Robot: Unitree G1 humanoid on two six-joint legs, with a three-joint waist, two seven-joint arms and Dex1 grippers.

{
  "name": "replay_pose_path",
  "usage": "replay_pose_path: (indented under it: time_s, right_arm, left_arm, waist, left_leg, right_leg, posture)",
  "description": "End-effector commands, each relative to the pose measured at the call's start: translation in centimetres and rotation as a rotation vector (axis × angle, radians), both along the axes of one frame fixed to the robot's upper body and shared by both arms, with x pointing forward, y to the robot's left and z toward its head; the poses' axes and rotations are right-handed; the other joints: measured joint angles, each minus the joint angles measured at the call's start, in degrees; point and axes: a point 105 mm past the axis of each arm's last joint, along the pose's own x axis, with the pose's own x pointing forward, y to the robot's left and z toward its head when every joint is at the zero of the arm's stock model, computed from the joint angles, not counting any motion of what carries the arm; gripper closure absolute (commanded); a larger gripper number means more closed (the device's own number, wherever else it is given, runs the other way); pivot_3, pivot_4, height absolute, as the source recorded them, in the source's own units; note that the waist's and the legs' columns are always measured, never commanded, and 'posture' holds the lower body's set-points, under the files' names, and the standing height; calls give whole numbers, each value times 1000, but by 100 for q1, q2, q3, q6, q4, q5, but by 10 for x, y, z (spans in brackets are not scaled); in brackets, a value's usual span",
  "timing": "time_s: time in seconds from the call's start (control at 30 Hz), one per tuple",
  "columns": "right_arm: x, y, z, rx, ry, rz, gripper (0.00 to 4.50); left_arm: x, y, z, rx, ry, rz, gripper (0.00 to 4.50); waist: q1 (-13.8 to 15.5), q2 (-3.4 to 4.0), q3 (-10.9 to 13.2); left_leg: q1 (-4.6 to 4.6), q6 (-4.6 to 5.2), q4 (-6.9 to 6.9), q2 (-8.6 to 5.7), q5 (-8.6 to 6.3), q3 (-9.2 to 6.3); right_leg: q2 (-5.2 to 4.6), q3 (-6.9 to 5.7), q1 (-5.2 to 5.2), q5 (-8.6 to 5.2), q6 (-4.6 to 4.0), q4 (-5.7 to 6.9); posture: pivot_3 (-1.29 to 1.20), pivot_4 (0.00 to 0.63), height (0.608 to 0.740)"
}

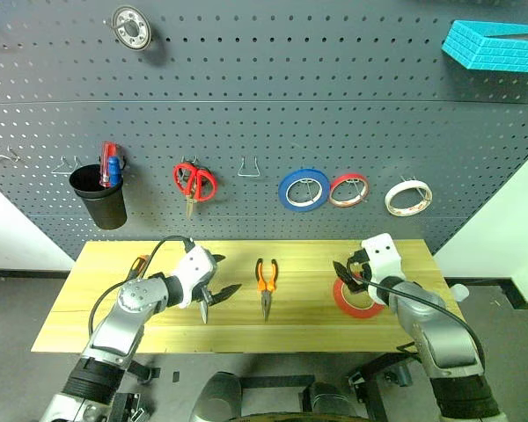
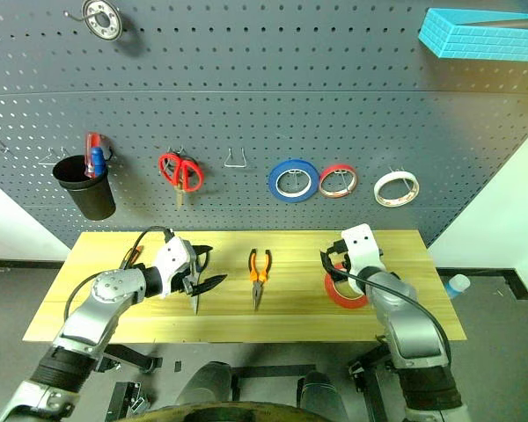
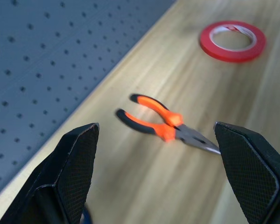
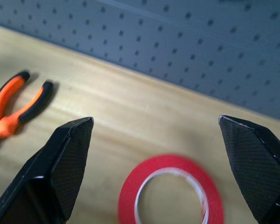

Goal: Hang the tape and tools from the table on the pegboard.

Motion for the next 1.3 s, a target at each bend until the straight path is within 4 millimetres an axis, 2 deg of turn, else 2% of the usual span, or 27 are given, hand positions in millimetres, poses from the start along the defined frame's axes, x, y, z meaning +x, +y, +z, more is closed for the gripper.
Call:
replay_pose_path:
  time_s: [0.03, 0.23, 0.43, 0.6, 0.9, 1.3]
  right_arm:
    - [-4, 7, 11, 19, -21, 24, 0]
    - [-14, 13, 7, 9, 19, 66, 0]
    - [-11, 20, 6, 12, 33, 87, 0]
    - [-2, 11, 8, -20, 13, 53, 0]
    - [0, 13, -2, -74, 64, 100, 0]
    - [11, 16, -5, -93, 91, 136, 0]
  left_arm:
    - [-8, -5, 10, -17, -14, -22, 395]
    - [-20, -9, 11, -27, 6, -18, 395]
    - [-25, -10, 14, -39, 9, -1, 395]
    - [-33, -15, 25, -54, 19, -16, 395]
    - [-43, -11, 39, -48, 24, 7, 395]
    - [-66, -17, 44, -61, 70, 12, 395]
  waist:
    - [-8, 0, 0]
    - [-55, 8, 71]
    - [-174, 1, 214]
    - [-199, -8, 467]
    - [-194, 14, 920]
    - [-192, 26, 1343]
  left_leg:
    - [0, 0, 3, 0, 0, 0]
    - [3, 2, 36, 1, -2, -3]
    - [-1, 2, 45, 0, -2, -8]
    - [0, 6, 46, 1, -4, -10]
    - [-12, 50, 49, 1, -28, -17]
    - [-33, 72, 51, 1, -40, -26]
  right_leg:
    - [0, 0, 0, 0, 0, 0]
    - [0, 0, -2, -3, 4, 9]
    - [0, 0, -1, -17, 26, 14]
    - [1, 0, -5, -13, 21, 24]
    - [1, -2, -18, -19, 28, 30]
    - [0, -5, -37, -25, 39, 30]
  posture:
    - [351, 17, 720]
    - [353, 68, 720]
    - [362, 102, 720]
    - [382, 162, 720]
    - [396, 241, 720]
    - [391, 291, 720]
